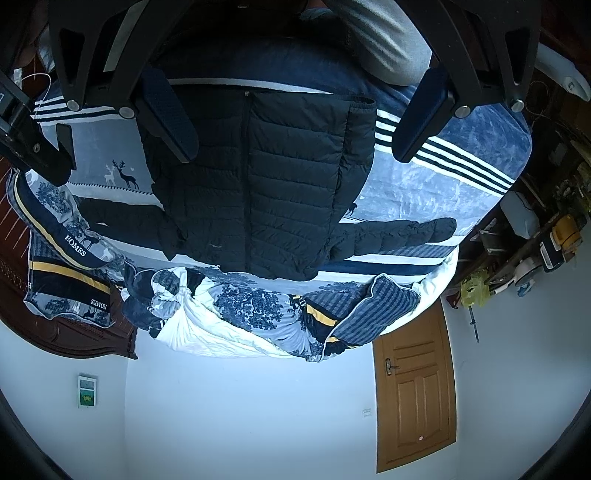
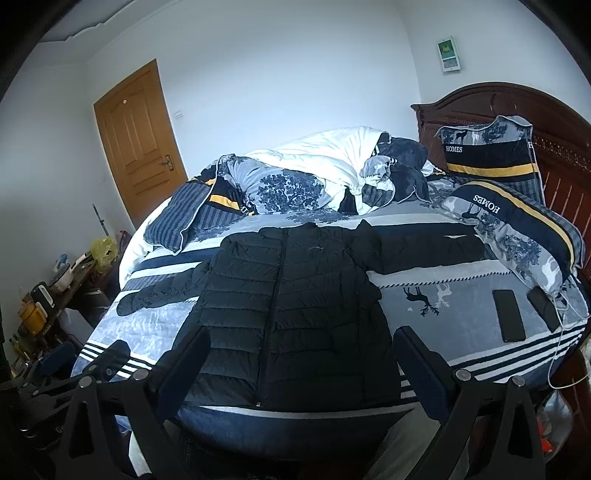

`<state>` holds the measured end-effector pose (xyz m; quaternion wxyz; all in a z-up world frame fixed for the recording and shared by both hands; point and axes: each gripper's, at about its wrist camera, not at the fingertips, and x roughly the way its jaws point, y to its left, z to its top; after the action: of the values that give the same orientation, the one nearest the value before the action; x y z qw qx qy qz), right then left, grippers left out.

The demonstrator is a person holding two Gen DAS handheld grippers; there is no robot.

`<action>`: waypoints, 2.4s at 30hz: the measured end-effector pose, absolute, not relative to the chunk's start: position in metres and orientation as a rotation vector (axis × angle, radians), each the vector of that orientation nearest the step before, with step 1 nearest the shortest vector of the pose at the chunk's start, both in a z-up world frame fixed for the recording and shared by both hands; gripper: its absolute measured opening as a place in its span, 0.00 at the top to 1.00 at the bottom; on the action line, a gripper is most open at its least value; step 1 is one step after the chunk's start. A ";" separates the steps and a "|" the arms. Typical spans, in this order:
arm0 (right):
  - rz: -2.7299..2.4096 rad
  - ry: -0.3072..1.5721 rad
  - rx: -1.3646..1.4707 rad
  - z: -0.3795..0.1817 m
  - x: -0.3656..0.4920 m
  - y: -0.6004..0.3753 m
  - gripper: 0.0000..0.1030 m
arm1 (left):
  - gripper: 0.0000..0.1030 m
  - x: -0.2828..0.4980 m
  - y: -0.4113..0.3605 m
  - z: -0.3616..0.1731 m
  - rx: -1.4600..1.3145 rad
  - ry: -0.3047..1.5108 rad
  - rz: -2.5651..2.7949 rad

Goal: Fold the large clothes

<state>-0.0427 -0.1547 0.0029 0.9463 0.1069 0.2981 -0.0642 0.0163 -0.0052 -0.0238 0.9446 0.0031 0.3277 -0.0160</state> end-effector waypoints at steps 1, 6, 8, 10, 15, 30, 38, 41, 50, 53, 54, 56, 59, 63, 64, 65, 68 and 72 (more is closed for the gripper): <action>-0.130 0.608 0.217 0.003 -0.043 -0.155 0.02 | 0.00 0.016 -0.005 -0.024 0.005 0.670 -0.032; -0.127 0.607 0.212 0.004 -0.044 -0.155 0.02 | 0.00 0.017 -0.004 -0.023 0.004 0.673 -0.032; -0.128 0.606 0.212 0.004 -0.045 -0.155 0.02 | 0.00 0.018 -0.005 -0.023 0.005 0.673 -0.030; -0.126 0.606 0.212 0.004 -0.044 -0.155 0.02 | 0.00 0.017 -0.004 -0.023 0.005 0.673 -0.032; -0.124 0.606 0.212 0.004 -0.044 -0.155 0.02 | 0.00 0.017 -0.004 -0.023 0.003 0.673 -0.032; -0.124 0.630 0.214 -0.004 -0.039 -0.162 0.02 | 0.00 0.031 0.004 -0.040 -0.012 0.725 -0.023; -0.116 0.651 0.225 -0.024 -0.022 -0.193 0.02 | 0.00 0.070 0.043 -0.063 -0.067 0.767 -0.012; -0.079 0.670 0.268 -0.037 -0.008 -0.213 0.02 | 0.00 0.100 0.067 -0.080 -0.110 0.822 0.003; -0.093 0.783 0.371 -0.107 0.028 -0.269 0.03 | 0.00 0.148 0.106 -0.158 -0.156 1.001 0.062; -0.088 0.840 0.413 -0.134 0.039 -0.281 0.07 | 0.00 0.155 0.110 -0.182 -0.185 1.058 0.060; -0.088 0.855 0.430 -0.143 0.042 -0.286 0.07 | 0.00 0.157 0.110 -0.188 -0.188 1.065 0.053; -0.091 0.874 0.435 -0.160 0.050 -0.292 0.07 | 0.00 0.166 0.109 -0.203 -0.182 1.078 0.043; -0.075 0.909 0.452 -0.187 0.066 -0.303 0.11 | 0.00 0.187 0.109 -0.233 -0.179 1.123 0.029; -0.095 0.949 0.493 -0.234 0.089 -0.321 0.26 | 0.00 0.201 0.116 -0.257 -0.216 1.080 -0.008; -0.108 0.958 0.495 -0.243 0.091 -0.324 0.27 | 0.00 0.202 0.118 -0.260 -0.226 1.067 -0.016; -0.114 0.963 0.496 -0.248 0.092 -0.324 0.27 | 0.00 0.201 0.119 -0.265 -0.230 1.057 -0.017; -0.124 0.993 0.472 -0.269 0.091 -0.320 0.27 | 0.04 0.201 0.122 -0.274 -0.264 1.056 -0.031; -0.137 1.033 0.425 -0.274 0.099 -0.314 0.30 | 0.10 0.209 0.114 -0.284 -0.217 1.106 -0.009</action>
<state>0.0989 -0.3143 -0.2737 0.8457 0.2015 0.4898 -0.0648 0.2095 0.1140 -0.2837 0.8454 -0.1027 0.5242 -0.0043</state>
